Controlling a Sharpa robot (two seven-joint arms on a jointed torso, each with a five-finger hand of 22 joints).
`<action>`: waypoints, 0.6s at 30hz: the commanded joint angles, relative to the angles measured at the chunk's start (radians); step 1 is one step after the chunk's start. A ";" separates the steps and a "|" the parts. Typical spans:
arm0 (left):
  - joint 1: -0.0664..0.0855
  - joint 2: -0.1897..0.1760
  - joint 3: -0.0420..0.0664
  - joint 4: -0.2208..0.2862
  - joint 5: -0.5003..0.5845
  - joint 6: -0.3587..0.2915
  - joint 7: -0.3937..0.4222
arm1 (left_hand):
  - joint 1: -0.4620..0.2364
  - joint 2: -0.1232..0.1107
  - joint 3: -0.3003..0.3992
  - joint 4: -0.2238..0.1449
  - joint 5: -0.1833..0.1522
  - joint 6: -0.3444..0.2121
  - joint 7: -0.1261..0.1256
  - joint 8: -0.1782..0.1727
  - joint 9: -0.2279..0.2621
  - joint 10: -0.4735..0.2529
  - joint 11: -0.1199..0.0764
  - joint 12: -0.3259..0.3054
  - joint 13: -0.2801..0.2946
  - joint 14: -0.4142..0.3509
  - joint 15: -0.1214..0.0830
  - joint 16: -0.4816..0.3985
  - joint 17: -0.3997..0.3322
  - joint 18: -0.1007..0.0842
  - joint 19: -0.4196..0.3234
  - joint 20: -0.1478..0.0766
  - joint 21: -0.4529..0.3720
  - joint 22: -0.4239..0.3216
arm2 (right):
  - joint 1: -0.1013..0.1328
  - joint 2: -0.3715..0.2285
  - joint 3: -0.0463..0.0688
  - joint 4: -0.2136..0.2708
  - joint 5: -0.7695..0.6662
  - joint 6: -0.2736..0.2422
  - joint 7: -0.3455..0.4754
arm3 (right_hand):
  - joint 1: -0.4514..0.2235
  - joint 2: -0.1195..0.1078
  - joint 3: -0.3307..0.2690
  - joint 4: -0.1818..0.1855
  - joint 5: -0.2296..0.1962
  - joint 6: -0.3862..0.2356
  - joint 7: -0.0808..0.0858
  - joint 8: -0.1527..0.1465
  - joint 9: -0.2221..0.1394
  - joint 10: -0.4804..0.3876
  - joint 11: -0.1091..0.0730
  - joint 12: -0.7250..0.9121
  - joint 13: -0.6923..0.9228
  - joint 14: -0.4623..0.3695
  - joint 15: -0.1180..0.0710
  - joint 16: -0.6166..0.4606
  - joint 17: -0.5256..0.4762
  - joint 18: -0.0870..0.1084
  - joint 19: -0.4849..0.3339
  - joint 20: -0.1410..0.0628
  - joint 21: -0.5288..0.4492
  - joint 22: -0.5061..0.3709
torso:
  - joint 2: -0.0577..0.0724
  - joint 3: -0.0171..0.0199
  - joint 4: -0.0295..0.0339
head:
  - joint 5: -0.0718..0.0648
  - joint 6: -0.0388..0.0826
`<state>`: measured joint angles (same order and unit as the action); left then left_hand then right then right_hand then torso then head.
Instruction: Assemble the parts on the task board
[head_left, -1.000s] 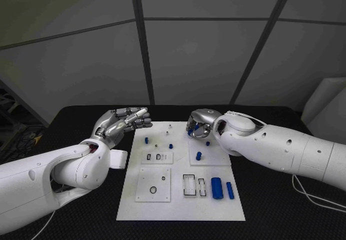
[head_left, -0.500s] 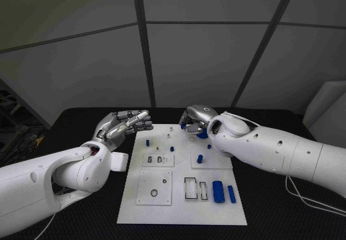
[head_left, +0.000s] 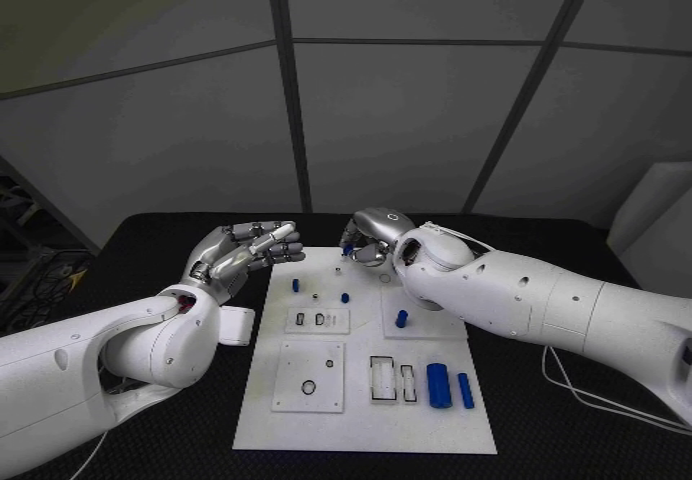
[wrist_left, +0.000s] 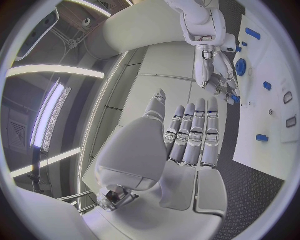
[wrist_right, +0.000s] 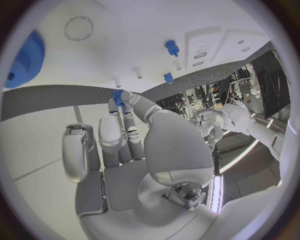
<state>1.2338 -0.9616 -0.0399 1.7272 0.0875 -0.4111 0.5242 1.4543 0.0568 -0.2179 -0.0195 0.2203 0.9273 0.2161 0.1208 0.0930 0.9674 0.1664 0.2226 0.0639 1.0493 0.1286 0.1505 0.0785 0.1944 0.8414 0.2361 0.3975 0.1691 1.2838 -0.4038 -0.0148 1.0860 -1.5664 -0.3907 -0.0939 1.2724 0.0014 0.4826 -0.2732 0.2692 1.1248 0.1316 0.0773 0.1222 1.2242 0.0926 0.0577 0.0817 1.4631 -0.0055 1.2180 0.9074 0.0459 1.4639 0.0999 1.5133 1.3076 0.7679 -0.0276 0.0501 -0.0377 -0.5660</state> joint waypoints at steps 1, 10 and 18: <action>0.004 0.003 0.001 0.001 -0.007 0.014 0.003 | 0.001 0.010 0.001 -0.005 -0.007 0.008 0.002 -0.003 -0.001 0.001 0.005 -0.007 -0.001 0.004 0.005 -0.003 -0.002 -0.014 0.006 0.001 0.005 -0.001 | 0.003 0.007 0.001 -0.011 0.006 0.007 0.027 | -0.004 -0.006 0.007 -0.001 -0.006 -0.004 0.005 -0.006 0.002 0.014 -0.020 0.002 0.002 0.005 -0.003 0.006 0.001 -0.013 0.009 0.002 0.007 0.096 | 0.006 -0.0019 0.0049 | -0.002 0.001; 0.009 0.003 0.001 -0.001 -0.007 0.014 0.004 | 0.001 0.010 0.001 -0.005 -0.007 0.008 0.002 -0.003 -0.001 0.001 0.005 -0.007 -0.001 0.004 0.005 -0.003 -0.002 -0.014 0.006 0.001 0.005 -0.001 | 0.003 0.022 0.001 -0.027 0.005 0.026 0.023 | -0.006 -0.009 0.010 0.000 -0.008 -0.007 0.006 -0.009 0.003 0.009 -0.018 0.002 0.001 0.004 -0.002 0.007 0.000 -0.012 0.007 0.003 0.006 0.094 | 0.009 -0.0039 0.0075 | 0.001 -0.001; 0.012 0.002 0.001 0.000 -0.007 0.015 0.004 | 0.001 0.010 0.001 -0.005 -0.007 0.008 0.002 -0.003 -0.001 0.001 0.005 -0.007 -0.001 0.004 0.005 -0.003 -0.002 -0.014 0.006 0.001 0.005 -0.001 | 0.003 0.025 0.001 -0.036 -0.018 0.024 -0.010 | -0.010 -0.013 0.011 0.002 -0.009 -0.009 0.007 -0.010 0.004 0.006 -0.017 0.002 0.000 0.003 -0.001 0.006 -0.003 -0.012 0.005 0.004 0.005 0.090 | 0.009 -0.0037 0.0059 | 0.002 -0.003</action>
<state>1.2440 -0.9595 -0.0400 1.7254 0.0874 -0.4098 0.5233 1.4543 0.0568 -0.2179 -0.0195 0.2203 0.9274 0.2161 0.1209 0.0931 0.9674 0.1664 0.2227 0.0639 1.0493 0.1286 0.1506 0.0778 0.1945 0.8414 0.2361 0.3975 0.1693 1.2842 -0.3799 -0.0147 1.0509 -1.5657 -0.3721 -0.0858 1.2655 -0.0055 0.4907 -0.2732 0.2643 1.1208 0.1355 0.0734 0.1249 1.2204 0.0887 0.0565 0.0815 1.4631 -0.0054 1.2219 0.9061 0.0461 1.4638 0.0999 1.5133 1.3075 0.7763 -0.0313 0.0566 -0.0358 -0.5688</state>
